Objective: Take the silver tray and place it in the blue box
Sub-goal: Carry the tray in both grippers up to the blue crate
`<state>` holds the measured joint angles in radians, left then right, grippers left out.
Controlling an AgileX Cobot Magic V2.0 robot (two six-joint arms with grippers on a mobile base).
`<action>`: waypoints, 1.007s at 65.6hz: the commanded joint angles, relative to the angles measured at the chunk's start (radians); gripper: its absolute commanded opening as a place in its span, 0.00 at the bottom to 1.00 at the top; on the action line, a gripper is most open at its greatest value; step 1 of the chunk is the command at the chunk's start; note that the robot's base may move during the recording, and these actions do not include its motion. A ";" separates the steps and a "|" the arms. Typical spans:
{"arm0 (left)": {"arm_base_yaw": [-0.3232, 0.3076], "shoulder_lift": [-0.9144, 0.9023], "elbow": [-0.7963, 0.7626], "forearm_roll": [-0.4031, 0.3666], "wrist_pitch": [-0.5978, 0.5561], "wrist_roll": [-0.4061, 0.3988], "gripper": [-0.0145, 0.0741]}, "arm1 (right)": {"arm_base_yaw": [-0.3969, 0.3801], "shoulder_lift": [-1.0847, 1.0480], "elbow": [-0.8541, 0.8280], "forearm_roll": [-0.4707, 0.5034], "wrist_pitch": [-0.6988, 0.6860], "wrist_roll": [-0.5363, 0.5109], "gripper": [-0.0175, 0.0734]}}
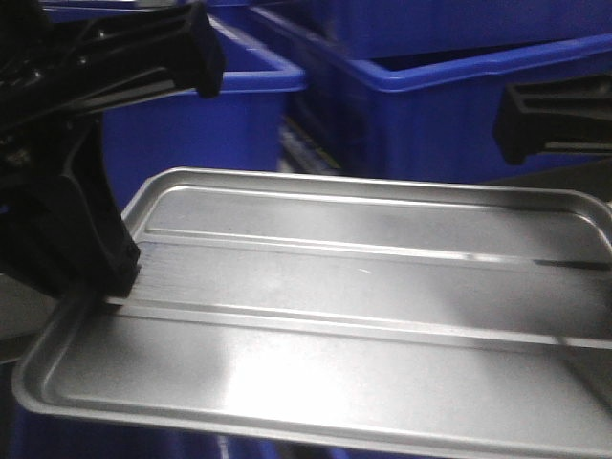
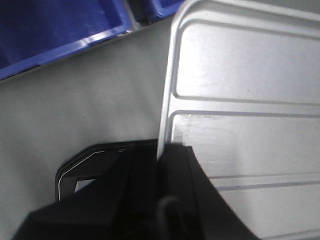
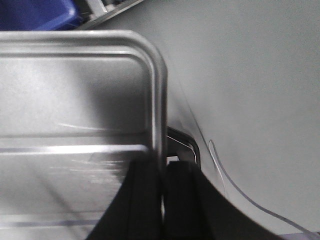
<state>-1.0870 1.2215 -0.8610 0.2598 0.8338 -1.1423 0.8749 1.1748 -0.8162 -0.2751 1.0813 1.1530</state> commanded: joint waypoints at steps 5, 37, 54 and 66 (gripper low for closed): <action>0.007 -0.028 -0.020 0.075 0.100 -0.012 0.05 | -0.008 -0.021 -0.020 -0.092 0.183 -0.001 0.25; 0.007 -0.028 -0.020 0.075 0.100 -0.012 0.05 | -0.008 -0.021 -0.020 -0.092 0.183 -0.001 0.25; 0.007 -0.028 -0.020 0.075 0.100 -0.012 0.05 | -0.008 -0.021 -0.020 -0.092 0.183 -0.001 0.25; 0.007 -0.028 -0.020 0.075 0.100 -0.012 0.05 | -0.008 -0.021 -0.020 -0.092 0.183 -0.001 0.25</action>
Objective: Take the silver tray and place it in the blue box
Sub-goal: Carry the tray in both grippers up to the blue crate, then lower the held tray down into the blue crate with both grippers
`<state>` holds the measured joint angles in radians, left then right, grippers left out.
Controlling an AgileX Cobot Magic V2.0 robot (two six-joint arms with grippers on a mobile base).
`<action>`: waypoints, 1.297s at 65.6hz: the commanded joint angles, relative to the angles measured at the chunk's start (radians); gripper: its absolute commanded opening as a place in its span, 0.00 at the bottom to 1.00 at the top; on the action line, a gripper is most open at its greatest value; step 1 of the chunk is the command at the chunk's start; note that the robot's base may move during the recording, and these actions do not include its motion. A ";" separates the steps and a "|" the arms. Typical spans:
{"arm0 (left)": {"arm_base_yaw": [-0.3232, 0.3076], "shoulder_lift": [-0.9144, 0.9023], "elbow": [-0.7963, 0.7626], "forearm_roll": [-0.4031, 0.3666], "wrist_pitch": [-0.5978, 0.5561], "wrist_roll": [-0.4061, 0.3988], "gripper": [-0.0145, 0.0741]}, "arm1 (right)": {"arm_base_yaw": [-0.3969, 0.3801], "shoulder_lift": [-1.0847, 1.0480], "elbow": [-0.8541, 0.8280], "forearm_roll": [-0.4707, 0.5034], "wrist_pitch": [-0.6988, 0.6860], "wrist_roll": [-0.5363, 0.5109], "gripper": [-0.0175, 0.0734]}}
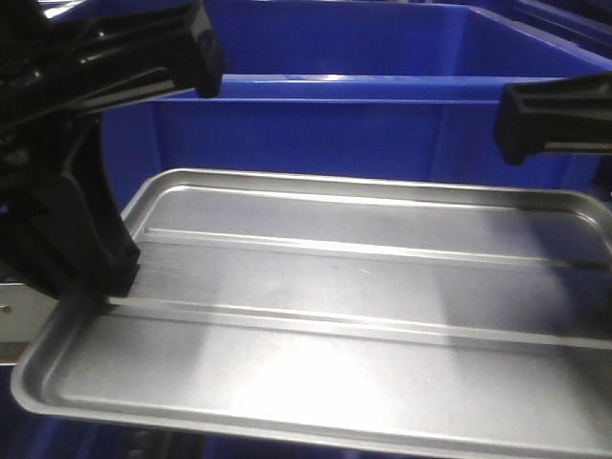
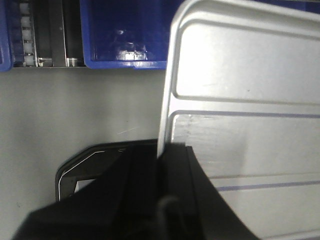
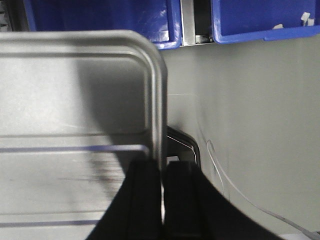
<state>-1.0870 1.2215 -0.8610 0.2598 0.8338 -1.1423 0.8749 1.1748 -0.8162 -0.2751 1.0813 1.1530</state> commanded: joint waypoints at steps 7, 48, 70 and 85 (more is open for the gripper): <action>0.007 -0.028 -0.020 0.075 0.100 -0.012 0.05 | -0.008 -0.021 -0.020 -0.092 0.183 -0.001 0.25; 0.007 -0.028 -0.020 0.125 0.151 -0.012 0.05 | -0.008 -0.021 -0.021 -0.076 -0.060 -0.001 0.25; 0.004 -0.043 -0.062 0.121 0.147 -0.021 0.05 | -0.005 -0.042 -0.058 -0.077 -0.093 -0.017 0.25; -0.029 -0.143 -0.282 0.295 0.179 -0.024 0.05 | 0.004 -0.133 -0.251 -0.261 -0.079 -0.020 0.25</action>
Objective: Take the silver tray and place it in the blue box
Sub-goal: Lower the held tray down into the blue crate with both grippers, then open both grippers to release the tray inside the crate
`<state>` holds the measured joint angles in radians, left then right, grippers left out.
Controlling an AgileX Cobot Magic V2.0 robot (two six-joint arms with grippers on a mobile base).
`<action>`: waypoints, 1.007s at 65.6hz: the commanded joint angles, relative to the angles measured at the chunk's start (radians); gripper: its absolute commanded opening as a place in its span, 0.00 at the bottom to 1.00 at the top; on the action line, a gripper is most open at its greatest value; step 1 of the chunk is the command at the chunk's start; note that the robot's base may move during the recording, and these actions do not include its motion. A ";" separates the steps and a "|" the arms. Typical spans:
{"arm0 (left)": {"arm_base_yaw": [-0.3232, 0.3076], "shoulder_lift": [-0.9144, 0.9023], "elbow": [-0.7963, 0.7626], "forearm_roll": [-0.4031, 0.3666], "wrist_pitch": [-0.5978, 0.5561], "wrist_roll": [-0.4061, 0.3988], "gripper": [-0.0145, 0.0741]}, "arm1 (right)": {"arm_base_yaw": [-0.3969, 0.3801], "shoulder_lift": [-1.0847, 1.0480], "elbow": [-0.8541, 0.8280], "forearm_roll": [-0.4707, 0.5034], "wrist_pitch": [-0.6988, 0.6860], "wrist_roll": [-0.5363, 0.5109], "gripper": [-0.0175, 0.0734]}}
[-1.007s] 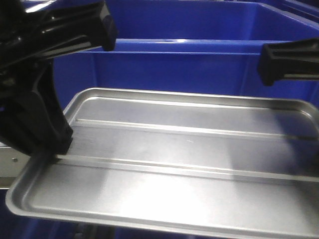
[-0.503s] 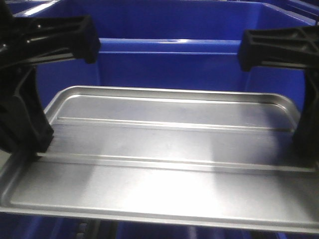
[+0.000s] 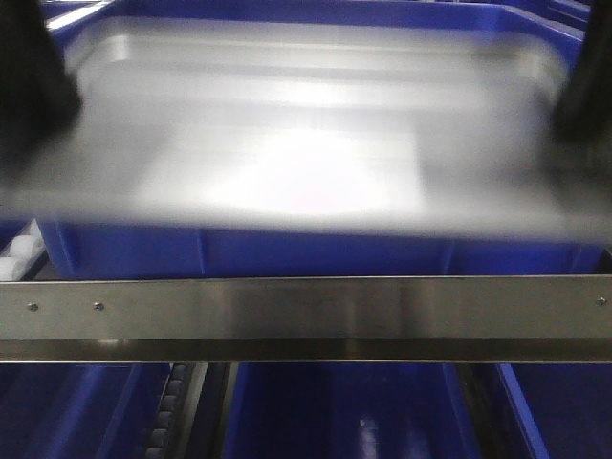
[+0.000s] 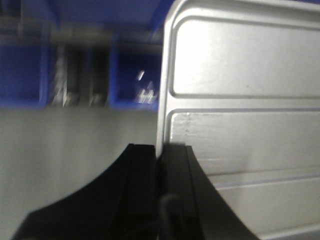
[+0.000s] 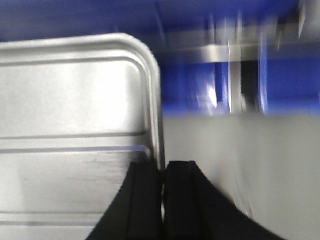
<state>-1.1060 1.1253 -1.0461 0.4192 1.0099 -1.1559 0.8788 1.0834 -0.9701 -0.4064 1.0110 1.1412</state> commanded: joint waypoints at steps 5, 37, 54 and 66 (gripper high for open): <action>0.002 -0.046 -0.141 0.265 0.000 -0.010 0.05 | -0.001 -0.040 -0.149 -0.190 -0.021 -0.008 0.25; 0.301 0.164 -0.228 0.349 -0.427 0.069 0.05 | -0.153 0.190 -0.320 -0.449 -0.317 -0.009 0.25; 0.454 0.318 -0.228 0.433 -0.663 0.069 0.05 | -0.360 0.354 -0.323 -0.450 -0.637 -0.009 0.25; 0.489 0.378 -0.228 0.433 -0.711 0.069 0.06 | -0.412 0.430 -0.323 -0.451 -0.750 -0.009 0.25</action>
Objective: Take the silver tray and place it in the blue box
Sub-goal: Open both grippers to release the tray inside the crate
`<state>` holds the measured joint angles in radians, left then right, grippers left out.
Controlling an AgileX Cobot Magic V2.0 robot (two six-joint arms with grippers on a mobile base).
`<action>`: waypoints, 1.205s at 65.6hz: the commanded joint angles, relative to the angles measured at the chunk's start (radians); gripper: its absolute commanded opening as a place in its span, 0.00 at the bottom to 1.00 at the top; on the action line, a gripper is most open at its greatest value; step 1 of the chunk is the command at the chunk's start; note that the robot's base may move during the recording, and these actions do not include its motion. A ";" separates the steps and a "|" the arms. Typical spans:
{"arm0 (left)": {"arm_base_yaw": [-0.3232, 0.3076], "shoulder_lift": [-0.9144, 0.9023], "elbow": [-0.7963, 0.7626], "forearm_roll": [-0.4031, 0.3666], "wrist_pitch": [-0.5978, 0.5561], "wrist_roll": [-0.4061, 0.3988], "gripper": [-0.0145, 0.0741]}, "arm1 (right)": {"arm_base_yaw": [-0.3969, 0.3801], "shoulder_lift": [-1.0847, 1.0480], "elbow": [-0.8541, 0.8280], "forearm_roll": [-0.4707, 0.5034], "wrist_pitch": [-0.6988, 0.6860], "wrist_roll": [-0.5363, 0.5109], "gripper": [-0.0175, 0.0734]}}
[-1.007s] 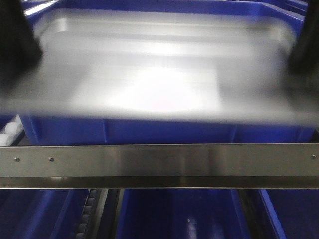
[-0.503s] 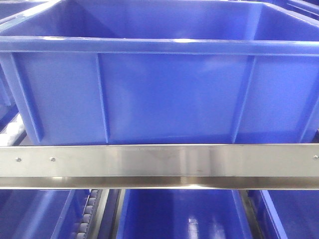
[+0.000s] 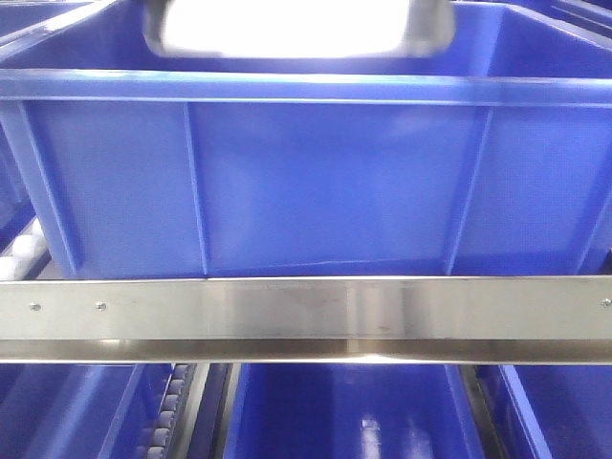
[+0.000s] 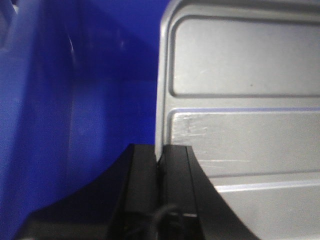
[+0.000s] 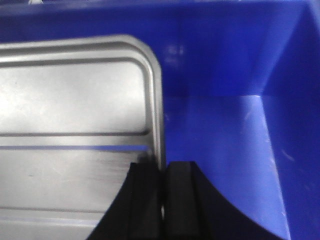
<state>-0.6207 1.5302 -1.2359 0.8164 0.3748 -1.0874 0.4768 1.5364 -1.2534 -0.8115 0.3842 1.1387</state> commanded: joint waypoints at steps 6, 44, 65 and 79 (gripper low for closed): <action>0.003 -0.020 -0.038 0.034 -0.076 0.001 0.15 | -0.010 -0.015 -0.040 -0.047 -0.130 -0.006 0.26; 0.038 -0.022 -0.038 0.031 -0.076 -0.001 0.40 | -0.035 -0.011 -0.044 -0.048 -0.117 -0.006 0.68; 0.035 -0.077 -0.057 0.034 -0.052 -0.001 0.06 | -0.034 -0.091 -0.050 -0.049 -0.102 -0.006 0.25; 0.007 -0.227 0.028 0.061 -0.054 -0.001 0.06 | -0.034 -0.229 0.044 -0.167 -0.220 -0.077 0.25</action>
<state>-0.5962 1.3950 -1.2199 0.8392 0.3713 -1.0874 0.4471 1.3948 -1.2294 -0.8855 0.2793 1.0953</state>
